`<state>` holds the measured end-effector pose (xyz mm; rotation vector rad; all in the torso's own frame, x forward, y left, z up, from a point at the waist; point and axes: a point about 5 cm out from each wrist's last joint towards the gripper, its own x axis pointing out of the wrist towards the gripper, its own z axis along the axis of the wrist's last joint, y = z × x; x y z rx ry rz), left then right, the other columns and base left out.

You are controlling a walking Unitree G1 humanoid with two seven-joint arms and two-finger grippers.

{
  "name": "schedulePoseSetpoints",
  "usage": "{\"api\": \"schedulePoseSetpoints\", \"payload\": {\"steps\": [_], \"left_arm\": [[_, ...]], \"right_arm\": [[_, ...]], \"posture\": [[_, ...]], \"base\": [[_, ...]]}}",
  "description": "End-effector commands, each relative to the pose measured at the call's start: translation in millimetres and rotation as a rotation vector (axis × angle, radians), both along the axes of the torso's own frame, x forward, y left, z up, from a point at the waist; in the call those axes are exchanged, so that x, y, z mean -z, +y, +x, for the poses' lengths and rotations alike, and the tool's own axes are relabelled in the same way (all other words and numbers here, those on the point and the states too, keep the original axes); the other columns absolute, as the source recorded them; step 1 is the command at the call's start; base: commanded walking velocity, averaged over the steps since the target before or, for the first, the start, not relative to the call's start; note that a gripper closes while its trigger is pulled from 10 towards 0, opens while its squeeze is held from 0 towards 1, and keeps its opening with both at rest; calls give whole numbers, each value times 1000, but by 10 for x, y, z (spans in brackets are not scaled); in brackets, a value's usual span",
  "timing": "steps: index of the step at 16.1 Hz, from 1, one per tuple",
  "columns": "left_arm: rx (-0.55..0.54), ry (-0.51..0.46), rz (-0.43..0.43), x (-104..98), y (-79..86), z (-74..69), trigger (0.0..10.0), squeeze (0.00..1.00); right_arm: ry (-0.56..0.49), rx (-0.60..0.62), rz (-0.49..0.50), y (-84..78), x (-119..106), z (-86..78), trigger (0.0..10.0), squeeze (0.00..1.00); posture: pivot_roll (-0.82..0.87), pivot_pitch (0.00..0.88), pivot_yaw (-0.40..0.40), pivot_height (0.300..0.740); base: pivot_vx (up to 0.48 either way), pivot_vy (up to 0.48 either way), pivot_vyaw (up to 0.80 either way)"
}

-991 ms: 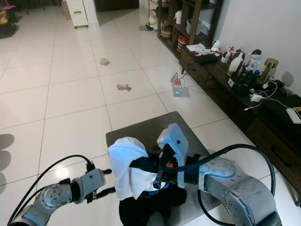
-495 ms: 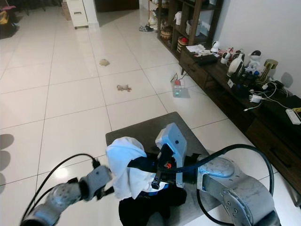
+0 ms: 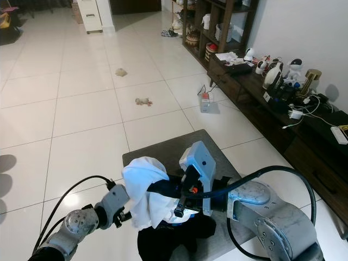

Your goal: Hang hanger

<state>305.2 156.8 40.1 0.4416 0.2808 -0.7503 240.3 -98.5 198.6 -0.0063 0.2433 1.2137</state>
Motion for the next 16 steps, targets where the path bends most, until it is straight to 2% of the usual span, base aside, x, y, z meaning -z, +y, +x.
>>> {"api": "schedulePoseSetpoints", "payload": {"steps": [1, 3, 6, 9, 16], "left_arm": [[-23, 19, -37, -6, 19, 16, 0, 0], [-29, 14, -104, -72, -2, 64, 0, 0], [17, 56, -99, -60, -55, 71, 0, 0], [68, 180, -159, 5, -98, 21, 0, 0], [36, 189, -207, -32, -30, 41, 0, 0]], "right_arm": [[-50, -35, 19, 45, -111, -41, 0, 0], [-54, -40, 24, 46, -133, -52, 0, 0], [-56, -45, 22, 44, -140, -61, 0, 0], [-59, -44, 22, 41, -150, -66, 0, 0], [-52, -34, 19, 30, -134, -55, 0, 0]], "posture": [[-103, 113, -49, 740], [-105, 115, -51, 740], [-109, 115, -51, 740], [-114, 114, -52, 740], [-109, 117, -50, 740]], "base": [[0, 0, 0], [0, 0, 0], [0, 0, 0], [0, 0, 0], [0, 0, 0]]}}
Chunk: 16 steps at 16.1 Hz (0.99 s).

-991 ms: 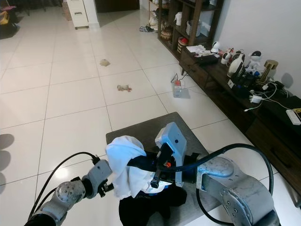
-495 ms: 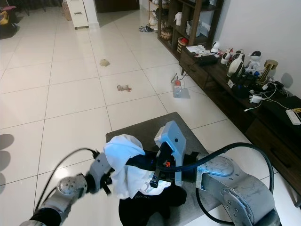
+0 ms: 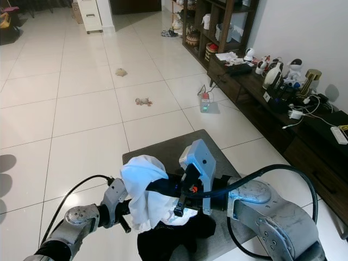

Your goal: Hang hanger

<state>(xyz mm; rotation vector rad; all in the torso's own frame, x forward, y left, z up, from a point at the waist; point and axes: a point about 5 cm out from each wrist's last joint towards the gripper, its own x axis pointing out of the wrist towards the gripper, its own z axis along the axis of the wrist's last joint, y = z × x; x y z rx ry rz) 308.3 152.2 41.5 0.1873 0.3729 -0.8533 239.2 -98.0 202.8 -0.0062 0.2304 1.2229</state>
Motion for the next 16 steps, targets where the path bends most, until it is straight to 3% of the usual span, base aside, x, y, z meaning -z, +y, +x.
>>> {"api": "schedulePoseSetpoints", "payload": {"steps": [1, 6, 9, 11, 15, 16], "left_arm": [[-6, -1, -7, -19, 16, 10, 0, 0], [-79, -38, -54, -88, 109, 33, 0, 0], [-65, -49, -73, -131, 179, -32, 0, 0], [-24, -39, -53, -161, 254, -145, 0, 0], [69, 28, 39, -316, 386, -399, 0, 0], [50, 7, 65, -391, 425, -389, 0, 0]], "right_arm": [[-43, -25, 11, 25, -91, -44, 0, 0], [-10, 22, 6, -22, 2, 7, 0, 0], [54, 131, -26, -120, 199, 117, 0, 0], [134, 257, -75, -236, 422, 217, 0, 0], [364, 640, -214, -600, 1051, 449, 0, 0], [414, 727, -254, -700, 1189, 461, 0, 0]], "posture": [[-109, 117, -50, 740], [-100, 117, -48, 740], [-91, 122, -43, 740], [-78, 127, -37, 740], [-55, 133, -24, 740], [-48, 135, -18, 740]], "base": [[0, 0, 0], [0, 0, 0], [0, 0, 0], [0, 0, 0], [0, 0, 0], [0, 0, 0]]}}
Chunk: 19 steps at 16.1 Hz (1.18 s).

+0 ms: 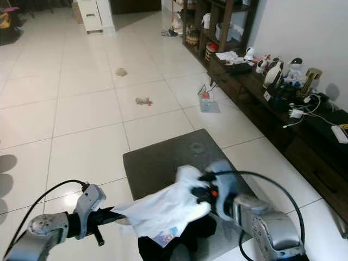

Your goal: Hang hanger

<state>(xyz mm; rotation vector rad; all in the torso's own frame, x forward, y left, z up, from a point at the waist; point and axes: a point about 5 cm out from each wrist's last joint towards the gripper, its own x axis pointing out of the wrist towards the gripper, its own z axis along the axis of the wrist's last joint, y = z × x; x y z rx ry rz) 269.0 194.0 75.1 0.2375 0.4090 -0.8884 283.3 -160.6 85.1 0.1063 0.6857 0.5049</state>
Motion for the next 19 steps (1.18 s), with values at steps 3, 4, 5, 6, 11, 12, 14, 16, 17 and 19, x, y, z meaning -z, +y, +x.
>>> {"api": "schedulePoseSetpoints", "payload": {"steps": [3, 4, 5, 6, 11, 12, 14, 16, 17, 19], "left_arm": [[-44, -10, 58, -193, 102, 15, 0, 0], [-56, 17, 80, -219, 134, -9, 0, 0], [-69, 37, 116, -231, 179, -42, 0, 0], [-71, 44, 119, -240, 191, -60, 0, 0], [-43, 50, 75, -338, 76, -57, 0, 0], [-41, 47, 72, -352, 61, -49, 0, 0], [-39, 48, 75, -361, 57, -54, 0, 0], [-58, 33, 64, -371, 31, -13, 0, 0], [-69, 28, 43, -380, 6, 15, 0, 0], [-112, 23, -39, -407, -134, 146, 0, 0]], "right_arm": [[71, 130, -93, -203, 230, -2, 7451, 0], [87, 121, -124, -212, 296, -27, 10000, 0], [71, 79, -175, -183, 319, -53, 10000, 533], [59, 54, -181, -158, 308, -70, 10000, 1000], [20, -39, -295, -203, 306, -156, 10000, 1000], [4, -56, -308, -204, 279, -158, 10000, 1000], [-61, -87, -293, -183, 151, -141, 10000, 1000], [-133, -151, -230, -133, -59, -179, 10000, 1000], [-152, -216, -223, -105, -125, -239, 10000, 1000], [-182, -383, -179, 4, -264, -439, 10000, 1000]], "posture": [[-40, 139, -8, 740], [-33, 143, 5, 740], [-36, 151, 17, 740], [-38, 155, 24, 740], [-46, 164, 54, 740], [-46, 163, 56, 740], [-51, 161, 60, 740], [-58, 154, 56, 740], [-63, 151, 55, 740], [-73, 143, 49, 740]], "base": [[0, 0, 0], [0, 0, 0], [0, 0, 0], [0, 0, 0], [0, 0, 0], [0, 0, 0], [0, 0, 0], [0, 0, 0], [0, 0, 0], [0, 0, 0]]}}
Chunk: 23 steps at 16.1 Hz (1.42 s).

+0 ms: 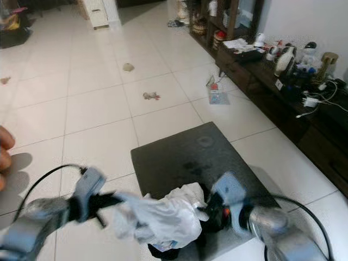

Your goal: Hang hanger

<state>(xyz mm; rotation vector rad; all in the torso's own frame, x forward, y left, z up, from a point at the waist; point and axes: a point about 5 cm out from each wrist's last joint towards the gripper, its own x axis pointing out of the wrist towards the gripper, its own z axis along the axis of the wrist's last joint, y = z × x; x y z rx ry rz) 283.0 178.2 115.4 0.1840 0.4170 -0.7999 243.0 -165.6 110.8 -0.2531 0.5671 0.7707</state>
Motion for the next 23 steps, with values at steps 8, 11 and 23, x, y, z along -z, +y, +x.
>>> {"api": "schedulePoseSetpoints", "payload": {"steps": [8, 11, 23], "left_arm": [[-108, 31, -331, -304, -635, 397, 0, 0], [-135, 32, -356, -377, -752, 497, 0, 0], [-118, 42, -506, -718, -1072, 615, 0, 0]], "right_arm": [[7, 320, 147, 281, -56, 116, 10000, 0], [68, 506, 156, 313, 4, 76, 10000, 604], [27, 266, 129, 716, -259, 11, 10000, 0]], "posture": [[-94, 118, 40, 740], [-102, 125, 39, 740], [-105, 116, 41, 740]], "base": [[0, 0, 0], [0, 0, 0], [0, 0, 0]]}}
